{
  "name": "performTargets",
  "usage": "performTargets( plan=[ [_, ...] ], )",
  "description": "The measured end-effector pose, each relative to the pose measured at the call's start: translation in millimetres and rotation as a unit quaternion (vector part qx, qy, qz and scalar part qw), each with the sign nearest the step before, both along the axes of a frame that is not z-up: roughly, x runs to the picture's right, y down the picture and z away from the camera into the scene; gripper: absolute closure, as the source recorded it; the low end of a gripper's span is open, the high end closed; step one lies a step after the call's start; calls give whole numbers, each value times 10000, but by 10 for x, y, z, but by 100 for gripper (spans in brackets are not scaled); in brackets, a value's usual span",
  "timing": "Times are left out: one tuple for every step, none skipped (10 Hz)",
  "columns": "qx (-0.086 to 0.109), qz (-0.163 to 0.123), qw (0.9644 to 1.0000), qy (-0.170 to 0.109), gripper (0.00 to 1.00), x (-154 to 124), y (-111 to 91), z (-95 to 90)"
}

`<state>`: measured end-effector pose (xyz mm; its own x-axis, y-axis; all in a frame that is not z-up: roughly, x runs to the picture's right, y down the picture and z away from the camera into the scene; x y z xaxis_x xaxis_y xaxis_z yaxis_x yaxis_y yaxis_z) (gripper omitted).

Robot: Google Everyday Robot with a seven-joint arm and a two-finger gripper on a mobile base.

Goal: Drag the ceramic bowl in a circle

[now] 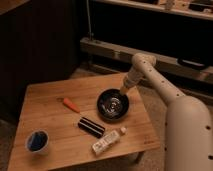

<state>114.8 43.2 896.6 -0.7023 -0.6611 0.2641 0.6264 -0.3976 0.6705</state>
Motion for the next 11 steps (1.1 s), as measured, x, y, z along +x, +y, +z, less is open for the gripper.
performTargets(
  plan=[
    [-43,-45,10000,0,100,19,77,-56],
    [-128,-121,9998,-18,100,42,199,-133],
    [-146,-175,9997,-67,100,-4,233,-152],
    [-135,-223,9996,-120,100,-58,228,-147],
    [-104,-346,9990,-258,100,-207,204,-117],
    [-52,-483,9979,-421,100,-403,146,-83],
    [-19,-588,9968,-547,100,-549,106,-61],
    [8,-722,9949,-702,100,-708,68,-47],
    [45,-880,9923,-872,100,-871,24,-33],
    [76,-997,9900,-992,100,-1000,-16,-3],
    [102,-1072,9885,-1060,100,-1115,-61,38]
  ],
)
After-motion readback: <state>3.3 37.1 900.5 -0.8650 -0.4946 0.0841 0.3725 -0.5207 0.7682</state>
